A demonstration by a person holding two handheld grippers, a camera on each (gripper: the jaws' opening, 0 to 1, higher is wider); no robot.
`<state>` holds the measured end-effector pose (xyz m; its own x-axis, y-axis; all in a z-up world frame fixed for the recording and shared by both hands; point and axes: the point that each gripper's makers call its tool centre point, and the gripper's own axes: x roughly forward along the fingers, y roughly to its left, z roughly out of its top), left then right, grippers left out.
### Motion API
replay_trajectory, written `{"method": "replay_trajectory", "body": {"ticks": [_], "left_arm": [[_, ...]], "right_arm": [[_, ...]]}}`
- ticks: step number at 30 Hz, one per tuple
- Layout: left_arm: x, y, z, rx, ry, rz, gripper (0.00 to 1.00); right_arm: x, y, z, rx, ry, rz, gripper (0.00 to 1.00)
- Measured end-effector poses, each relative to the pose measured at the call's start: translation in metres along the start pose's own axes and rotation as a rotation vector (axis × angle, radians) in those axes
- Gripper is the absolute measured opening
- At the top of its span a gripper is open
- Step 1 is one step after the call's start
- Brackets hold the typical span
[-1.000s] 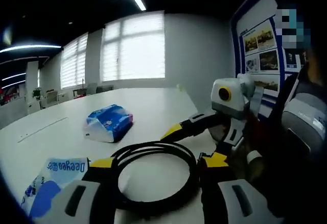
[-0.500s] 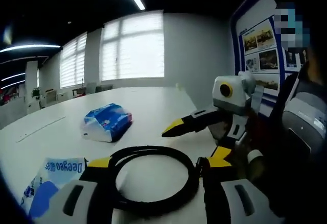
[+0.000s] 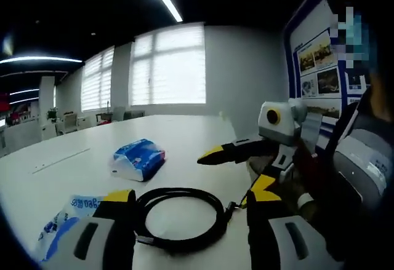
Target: Arrange the tabletop items into an orderly group along one side of the table until the central work area is clear of visible clutter.
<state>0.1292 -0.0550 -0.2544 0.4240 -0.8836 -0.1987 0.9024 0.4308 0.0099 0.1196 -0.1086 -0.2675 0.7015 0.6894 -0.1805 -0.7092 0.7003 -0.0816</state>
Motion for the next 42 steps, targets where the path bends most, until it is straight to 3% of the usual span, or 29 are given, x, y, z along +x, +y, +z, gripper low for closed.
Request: {"method": "replay_trajectory", "body": {"ticks": [8, 24, 30, 42], "left_arm": [[-0.034, 0.009, 0.011, 0.014, -0.032, 0.105, 0.73], [-0.078, 0.019, 0.027, 0.010, -0.113, 0.222, 0.75], [-0.090, 0.024, 0.024, 0.006, -0.121, 0.289, 0.76], [-0.111, 0.035, 0.010, -0.046, -0.120, 0.360, 0.77]], "right_arm": [[0.007, 0.003, 0.014, -0.009, -0.017, 0.008, 0.64], [0.020, 0.002, 0.024, 0.037, -0.038, 0.031, 0.70], [0.028, 0.005, 0.026, 0.041, -0.033, 0.044, 0.71], [0.043, 0.011, 0.022, 0.023, 0.006, 0.078, 0.70]]}}
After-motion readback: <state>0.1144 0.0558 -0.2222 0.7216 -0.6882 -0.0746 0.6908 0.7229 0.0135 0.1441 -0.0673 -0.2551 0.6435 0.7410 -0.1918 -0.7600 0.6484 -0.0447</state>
